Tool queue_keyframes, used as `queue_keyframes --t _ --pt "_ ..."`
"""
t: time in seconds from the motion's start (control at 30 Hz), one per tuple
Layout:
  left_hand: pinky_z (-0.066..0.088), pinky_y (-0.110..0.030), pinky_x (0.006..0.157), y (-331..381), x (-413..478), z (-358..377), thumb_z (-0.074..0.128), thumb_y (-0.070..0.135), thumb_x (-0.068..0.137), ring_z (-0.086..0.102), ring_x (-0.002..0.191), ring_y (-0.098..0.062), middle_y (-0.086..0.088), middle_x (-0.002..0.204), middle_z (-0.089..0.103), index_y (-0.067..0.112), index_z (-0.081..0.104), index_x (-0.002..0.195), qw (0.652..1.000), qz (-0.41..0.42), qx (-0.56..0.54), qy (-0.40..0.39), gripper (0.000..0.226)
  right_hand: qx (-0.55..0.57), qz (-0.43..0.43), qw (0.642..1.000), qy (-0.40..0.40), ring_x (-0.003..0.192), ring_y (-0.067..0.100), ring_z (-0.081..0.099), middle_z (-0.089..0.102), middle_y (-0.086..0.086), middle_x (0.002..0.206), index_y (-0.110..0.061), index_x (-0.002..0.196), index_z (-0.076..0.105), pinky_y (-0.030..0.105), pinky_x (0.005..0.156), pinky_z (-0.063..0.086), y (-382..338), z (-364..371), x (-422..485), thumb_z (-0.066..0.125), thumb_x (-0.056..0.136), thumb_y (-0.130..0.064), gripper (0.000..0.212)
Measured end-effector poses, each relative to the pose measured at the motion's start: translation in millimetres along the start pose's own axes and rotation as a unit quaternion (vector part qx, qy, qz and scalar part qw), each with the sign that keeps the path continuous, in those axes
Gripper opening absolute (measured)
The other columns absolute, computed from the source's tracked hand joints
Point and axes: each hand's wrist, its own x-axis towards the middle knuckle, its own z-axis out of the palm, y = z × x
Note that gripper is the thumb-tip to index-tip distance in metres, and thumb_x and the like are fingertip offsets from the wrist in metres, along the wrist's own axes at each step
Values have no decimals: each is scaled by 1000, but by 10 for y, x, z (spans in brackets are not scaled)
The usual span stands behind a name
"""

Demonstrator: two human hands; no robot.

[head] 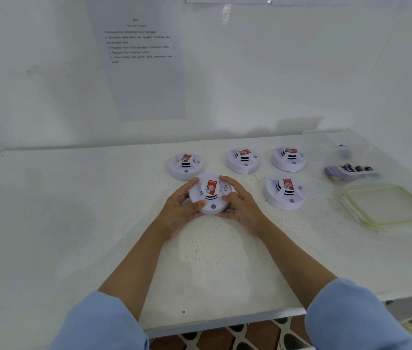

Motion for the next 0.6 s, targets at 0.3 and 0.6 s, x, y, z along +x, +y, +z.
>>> queue_keyframes --t 0.3,0.6 --pt "58 -27 72 0 -6 -7 58 -6 84 58 110 -18 -1 124 56 25 51 122 1000 2 -5 -1 49 -4 -1 1000 4 114 26 56 54 4 130 -36 115 51 35 80 57 -14 13 -14 43 95 -9 35" --pt "58 -26 72 0 5 -9 58 -5 84 56 112 -20 -1 124 55 23 49 125 1000 1 3 5 51 -7 -9 1000 4 108 19 58 57 -2 121 -32 117 51 34 82 56 -12 5 -3 44 94 -6 35"
